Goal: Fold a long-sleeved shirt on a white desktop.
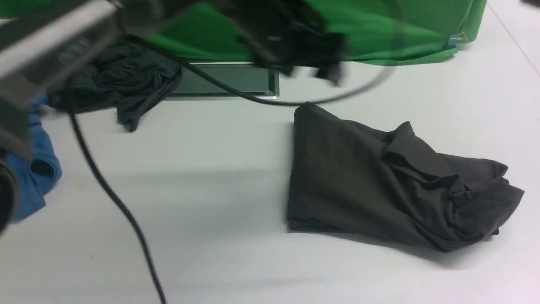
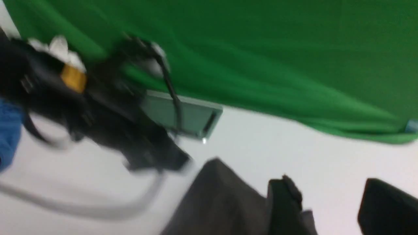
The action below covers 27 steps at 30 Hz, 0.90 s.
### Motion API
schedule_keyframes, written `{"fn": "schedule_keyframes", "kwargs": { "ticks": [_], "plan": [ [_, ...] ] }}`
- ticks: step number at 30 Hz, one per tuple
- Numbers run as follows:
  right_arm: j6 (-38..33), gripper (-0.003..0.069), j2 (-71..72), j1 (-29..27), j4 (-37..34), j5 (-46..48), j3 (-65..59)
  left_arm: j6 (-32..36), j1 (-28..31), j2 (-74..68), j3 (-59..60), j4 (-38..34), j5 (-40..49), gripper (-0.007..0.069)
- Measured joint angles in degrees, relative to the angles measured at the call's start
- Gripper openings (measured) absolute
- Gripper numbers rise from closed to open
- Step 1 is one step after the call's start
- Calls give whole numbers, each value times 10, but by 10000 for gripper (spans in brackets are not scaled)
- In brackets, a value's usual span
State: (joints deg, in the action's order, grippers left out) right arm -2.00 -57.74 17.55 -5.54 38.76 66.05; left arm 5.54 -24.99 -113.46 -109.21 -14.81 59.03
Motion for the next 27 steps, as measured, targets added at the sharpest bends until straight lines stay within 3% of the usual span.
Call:
{"fn": "schedule_keyframes", "kwargs": {
  "ticks": [3, 8, 11, 16, 23, 25, 27],
  "plan": [
    [-1, 317, -48, 0, 0, 8, -30, -5, 40, -3, 54, -15, 18, 692],
    [8, 380, -157, 0, 0, 27, -42, 47, 45, -8, 180, -115, -54, 692],
    [23, 485, -238, 0, 0, 0, -43, 137, 44, -16, 261, -222, -141, 692],
    [29, 554, -326, 0, -1, -71, -43, 232, 45, -44, 274, -340, -158, 692],
    [27, 561, -422, 0, 10, -153, -43, 298, 45, -88, 274, -416, -155, 688],
    [26, 522, -443, 0, 25, -173, -43, 304, 45, -89, 274, -419, -154, 660],
    [25, 438, -454, 0, 41, -181, -43, 305, 45, -91, 274, -415, -155, 600]
  ]
}}
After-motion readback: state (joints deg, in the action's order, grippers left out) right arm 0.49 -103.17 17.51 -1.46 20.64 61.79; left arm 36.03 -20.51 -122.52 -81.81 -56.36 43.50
